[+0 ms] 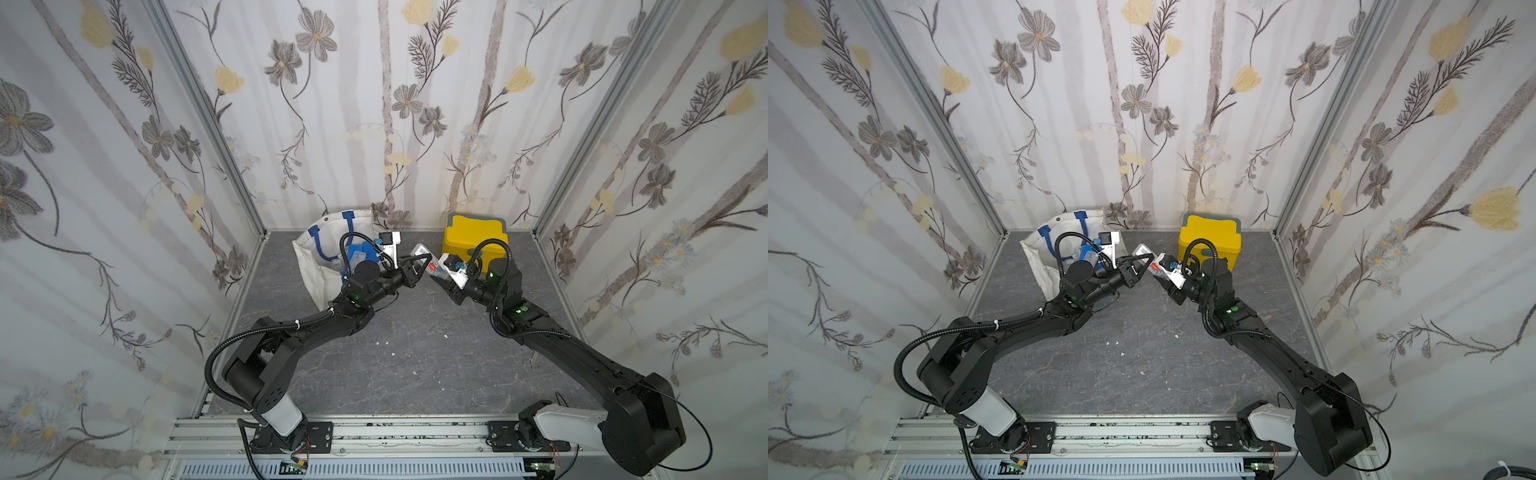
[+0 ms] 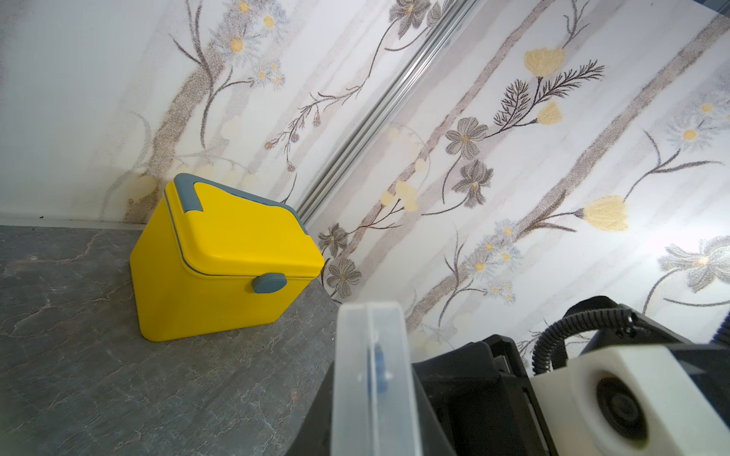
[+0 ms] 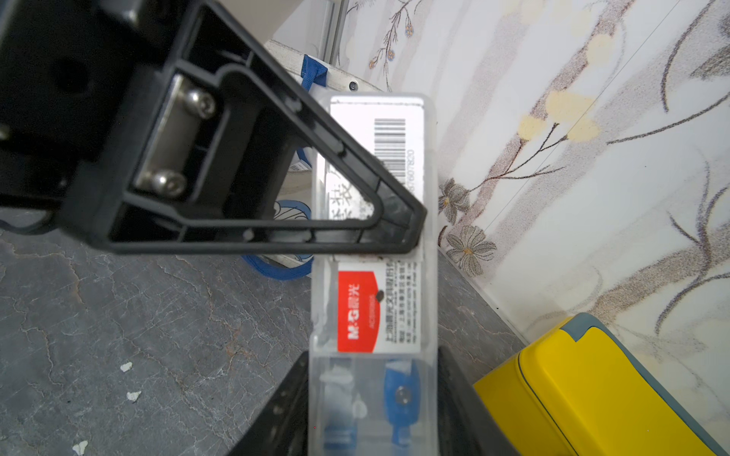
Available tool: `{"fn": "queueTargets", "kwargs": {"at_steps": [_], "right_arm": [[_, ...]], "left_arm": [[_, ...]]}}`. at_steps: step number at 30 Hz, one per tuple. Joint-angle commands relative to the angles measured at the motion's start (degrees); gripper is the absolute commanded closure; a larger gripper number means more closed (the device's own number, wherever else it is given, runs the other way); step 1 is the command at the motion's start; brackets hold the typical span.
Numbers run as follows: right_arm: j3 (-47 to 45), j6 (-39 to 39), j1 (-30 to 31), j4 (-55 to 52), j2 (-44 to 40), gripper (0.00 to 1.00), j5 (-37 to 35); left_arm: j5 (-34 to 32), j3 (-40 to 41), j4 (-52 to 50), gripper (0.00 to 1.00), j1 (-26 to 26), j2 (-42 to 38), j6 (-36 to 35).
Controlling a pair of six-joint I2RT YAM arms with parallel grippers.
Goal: Put the compass set into the canvas bag
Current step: Pick up the compass set at the center of the board, then place the compass set in the canvas bag.
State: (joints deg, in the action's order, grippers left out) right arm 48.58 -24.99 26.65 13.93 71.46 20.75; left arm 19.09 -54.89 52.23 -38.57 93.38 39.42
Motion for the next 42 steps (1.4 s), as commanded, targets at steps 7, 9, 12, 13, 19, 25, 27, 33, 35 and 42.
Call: {"fn": "queueTargets", "kwargs": {"at_steps": [7, 9, 12, 13, 19, 25, 27, 33, 35, 42], "right_arm": [[0.1, 0.9, 0.0, 2.8, 0.3, 0.3, 0.0], [-0.3, 1.4, 0.0, 2.5, 0.0, 0.0, -1.5], [-1.3, 1.7, 0.1, 2.8, -0.6, 0.0, -4.2], [-1.8, 2.1, 0.0, 2.9, -1.0, 0.0, -5.4], [-3.5, 3.0, -0.2, 1.9, -2.2, 0.01, -9.5], [-4.2, 4.1, -0.3, 1.5, -1.8, 0.0, -11.0], [-4.4, 4.2, -0.3, 1.3, -1.8, 0.01, -11.2], [-4.9, 4.5, -0.3, 1.3, -2.1, 0.01, -12.2], [-5.0, 4.7, -0.3, 1.2, -2.3, 0.01, -12.3], [-6.7, 5.5, -0.4, 1.5, -3.2, 0.01, -13.0]], "left_arm": [[-1.8, -0.4, 0.7, 0.82, 0.1, -0.9, -1.2], [-3.2, -0.6, -1.2, 0.83, 0.2, -1.6, -2.6], [-6.3, -1.6, -6.0, 0.83, 0.4, -3.2, -5.9], [-7.9, -2.2, -8.5, 0.84, 0.5, -4.1, -7.4], [-22.1, -8.5, -26.2, 0.85, 1.7, -9.2, -19.7], [-36.6, -15.5, -42.2, 0.85, 5.4, -10.4, -27.4], [-38.7, -17.1, -47.2, 0.85, 7.3, -9.5, -27.9], [-42.1, -18.8, -55.1, 0.85, 10.8, -6.1, -29.9], [-44.0, -20.3, -57.7, 0.85, 11.4, -4.1, -31.0], [-52.2, -25.6, -63.4, 0.85, 11.9, 4.6, -34.9]]}}
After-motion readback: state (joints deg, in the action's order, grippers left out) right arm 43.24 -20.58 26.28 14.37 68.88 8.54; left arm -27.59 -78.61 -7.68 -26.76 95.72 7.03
